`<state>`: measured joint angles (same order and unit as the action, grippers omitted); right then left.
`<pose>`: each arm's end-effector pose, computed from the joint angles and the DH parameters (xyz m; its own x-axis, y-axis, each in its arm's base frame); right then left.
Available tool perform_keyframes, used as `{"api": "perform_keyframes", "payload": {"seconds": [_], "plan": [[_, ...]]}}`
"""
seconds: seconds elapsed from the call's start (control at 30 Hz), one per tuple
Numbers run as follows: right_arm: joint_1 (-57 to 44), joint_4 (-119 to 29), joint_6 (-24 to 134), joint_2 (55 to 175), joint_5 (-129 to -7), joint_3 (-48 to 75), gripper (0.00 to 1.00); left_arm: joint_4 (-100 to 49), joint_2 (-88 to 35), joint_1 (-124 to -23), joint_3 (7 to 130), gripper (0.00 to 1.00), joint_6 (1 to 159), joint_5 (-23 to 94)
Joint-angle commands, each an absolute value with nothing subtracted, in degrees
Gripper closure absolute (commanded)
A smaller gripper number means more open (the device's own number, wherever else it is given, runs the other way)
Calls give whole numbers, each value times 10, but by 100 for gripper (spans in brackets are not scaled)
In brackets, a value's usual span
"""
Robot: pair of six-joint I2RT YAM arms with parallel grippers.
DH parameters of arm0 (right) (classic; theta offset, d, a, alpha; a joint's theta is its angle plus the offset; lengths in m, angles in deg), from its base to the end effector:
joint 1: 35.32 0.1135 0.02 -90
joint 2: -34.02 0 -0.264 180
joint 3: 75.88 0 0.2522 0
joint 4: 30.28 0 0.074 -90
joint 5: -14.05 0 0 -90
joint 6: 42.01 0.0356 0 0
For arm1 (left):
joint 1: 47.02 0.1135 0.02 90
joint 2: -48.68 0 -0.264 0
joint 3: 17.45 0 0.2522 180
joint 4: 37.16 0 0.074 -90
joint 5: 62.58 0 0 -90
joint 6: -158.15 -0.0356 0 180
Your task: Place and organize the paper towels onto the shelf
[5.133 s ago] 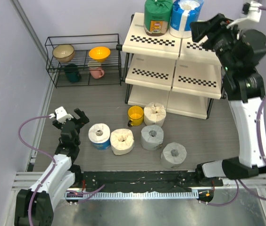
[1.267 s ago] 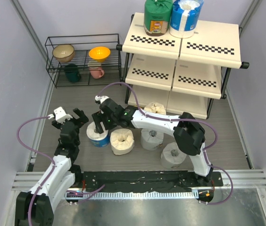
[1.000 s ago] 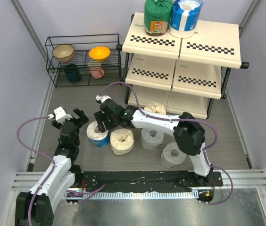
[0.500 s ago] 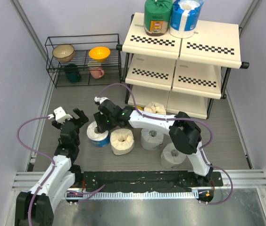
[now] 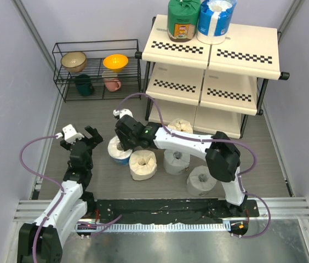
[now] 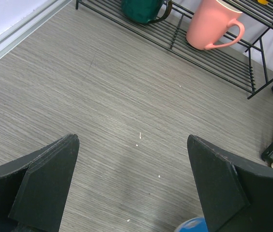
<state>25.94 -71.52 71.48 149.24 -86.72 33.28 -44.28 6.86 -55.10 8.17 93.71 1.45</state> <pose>0.2257 0.3977 0.2456 -0.6431 -0.3584 -0.6767 -0.5932 0.7920 0.1444 0.1706 -0.0085 0.2024 -0.0108 -0.3903 -0.9206 -0.3396 0.8674 -0.3637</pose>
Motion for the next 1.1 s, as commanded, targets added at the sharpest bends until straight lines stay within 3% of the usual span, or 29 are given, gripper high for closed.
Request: {"api": "perform_keyframes", "payload": {"seconds": [0.0, 0.3, 0.63, 0.87, 1.07], "plan": [[256, -722, 694, 1386, -1008, 351, 77, -457, 76, -548, 82, 0, 943, 0], [253, -678, 658, 1220, -1132, 369, 77, -457, 76, -548, 82, 0, 943, 0], [253, -631, 506, 1072, -1286, 512, 72, -457, 75, -548, 83, 0, 943, 1], [253, -385, 332, 945, -1405, 389, 72, -457, 71, -549, 84, 0, 942, 3], [253, -143, 134, 932, -1449, 341, 74, -457, 69, -549, 86, 0, 942, 4]]}}
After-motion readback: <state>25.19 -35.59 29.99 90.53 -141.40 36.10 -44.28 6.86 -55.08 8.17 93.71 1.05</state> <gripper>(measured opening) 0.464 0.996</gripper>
